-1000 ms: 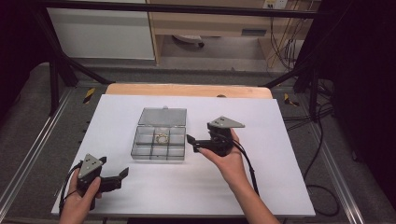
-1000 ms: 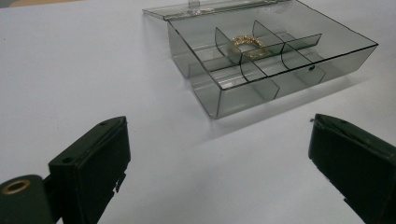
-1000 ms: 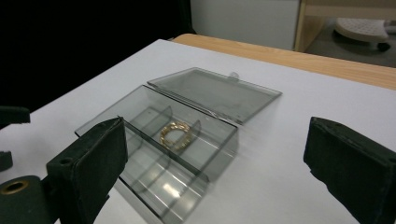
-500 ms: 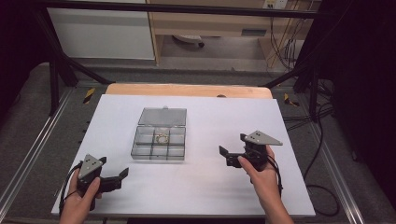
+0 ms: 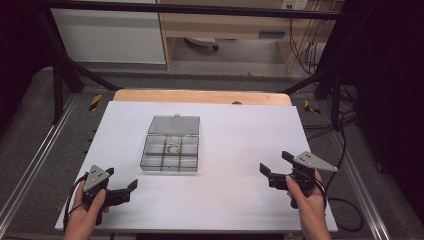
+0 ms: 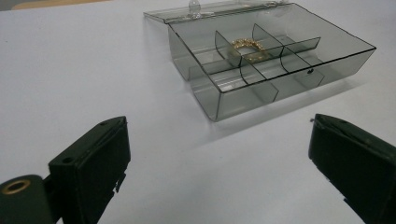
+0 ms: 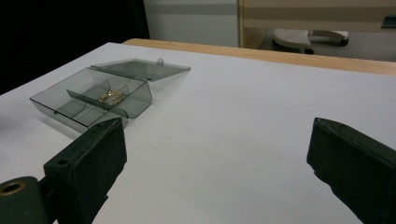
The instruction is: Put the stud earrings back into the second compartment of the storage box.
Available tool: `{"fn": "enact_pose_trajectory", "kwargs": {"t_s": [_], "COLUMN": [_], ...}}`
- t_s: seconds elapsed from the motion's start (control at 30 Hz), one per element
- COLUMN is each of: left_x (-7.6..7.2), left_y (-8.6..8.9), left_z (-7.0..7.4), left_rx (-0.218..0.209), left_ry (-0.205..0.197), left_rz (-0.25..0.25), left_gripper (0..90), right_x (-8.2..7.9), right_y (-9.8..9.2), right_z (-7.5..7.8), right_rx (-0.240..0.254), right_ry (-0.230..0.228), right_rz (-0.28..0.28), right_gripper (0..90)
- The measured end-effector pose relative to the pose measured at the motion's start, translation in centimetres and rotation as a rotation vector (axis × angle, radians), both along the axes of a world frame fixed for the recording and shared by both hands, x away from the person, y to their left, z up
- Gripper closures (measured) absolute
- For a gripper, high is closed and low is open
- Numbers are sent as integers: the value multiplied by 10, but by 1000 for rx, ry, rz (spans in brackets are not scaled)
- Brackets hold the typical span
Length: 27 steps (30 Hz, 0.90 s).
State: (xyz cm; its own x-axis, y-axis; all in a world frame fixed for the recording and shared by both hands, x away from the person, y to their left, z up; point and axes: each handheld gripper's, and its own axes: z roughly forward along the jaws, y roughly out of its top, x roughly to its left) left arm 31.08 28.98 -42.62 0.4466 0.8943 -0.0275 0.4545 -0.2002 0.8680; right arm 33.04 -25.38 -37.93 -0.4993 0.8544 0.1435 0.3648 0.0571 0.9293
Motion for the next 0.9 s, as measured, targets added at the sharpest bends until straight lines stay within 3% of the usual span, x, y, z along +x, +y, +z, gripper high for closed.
{"fn": "enact_pose_trajectory", "kwargs": {"t_s": [0.1,0.4,0.77,0.9], "left_x": [0,0,0,0], "left_y": [0,-1,-3,-3], "left_z": [0,0,0,1], "left_rx": [0,3,1,2], "left_ry": [0,0,3,3], "left_rz": [-2,-3,-12,-14], "left_gripper": [61,60,61,60], "right_x": [-3,-1,6,10], "right_y": [-10,-29,-18,-14], "right_z": [-7,-29,-48,-53], "right_rx": [-25,-24,-49,-82], "right_ry": [-18,17,65,94], "right_rz": [-29,-57,-20,-31], "right_gripper": [51,81,57,54]}}
